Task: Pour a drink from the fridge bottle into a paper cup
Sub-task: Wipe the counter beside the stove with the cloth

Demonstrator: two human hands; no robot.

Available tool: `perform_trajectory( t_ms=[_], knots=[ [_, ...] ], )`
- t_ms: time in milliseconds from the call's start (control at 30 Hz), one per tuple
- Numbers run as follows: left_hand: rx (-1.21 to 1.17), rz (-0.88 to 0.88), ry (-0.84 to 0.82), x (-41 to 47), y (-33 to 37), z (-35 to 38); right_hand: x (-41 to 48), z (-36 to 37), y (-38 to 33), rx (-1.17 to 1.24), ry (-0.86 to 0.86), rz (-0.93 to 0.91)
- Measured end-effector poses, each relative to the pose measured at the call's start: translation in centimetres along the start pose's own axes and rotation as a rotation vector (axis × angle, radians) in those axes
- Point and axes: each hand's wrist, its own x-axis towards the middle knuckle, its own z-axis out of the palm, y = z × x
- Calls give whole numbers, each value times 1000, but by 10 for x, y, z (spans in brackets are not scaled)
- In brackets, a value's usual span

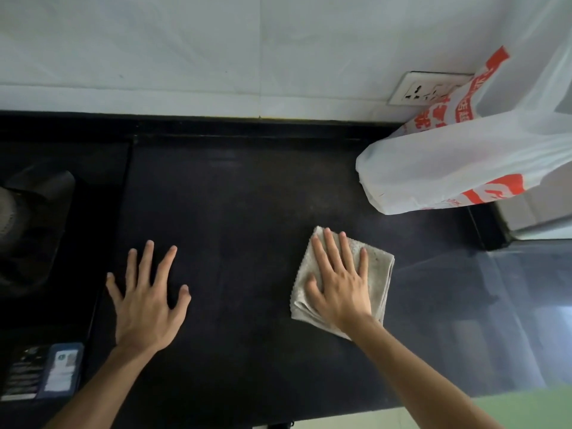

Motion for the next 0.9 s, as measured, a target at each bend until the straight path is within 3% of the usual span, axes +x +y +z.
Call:
perform_trajectory(
  t_ms=[133, 233, 367, 433, 567, 667, 800, 900],
  knots=[
    [2, -7, 2, 0, -1, 0, 77, -9, -30, 23, 20, 80],
    [3, -7, 0, 0, 0, 1, 81, -6, -53, 18, 26, 121],
    [15, -4, -4, -1, 0, 1, -1, 12, -76, -3, -18, -255],
    [12, -7, -10, -1, 0, 1, 11, 10, -67, 5, -52, -337],
    [-6, -19, -9, 0, 0, 0, 104, -4, -77, -38, -12, -232],
    [7, -18, -13, 1, -1, 0, 125, 0, -109, -69, 1, -118],
    [24, -7, -22, -2, -1, 0, 46, 17, -155, -120, -65, -519],
    [17, -13, -26, -2, -1, 0, 62, 15, -146, -74, -87, -718]
  ],
)
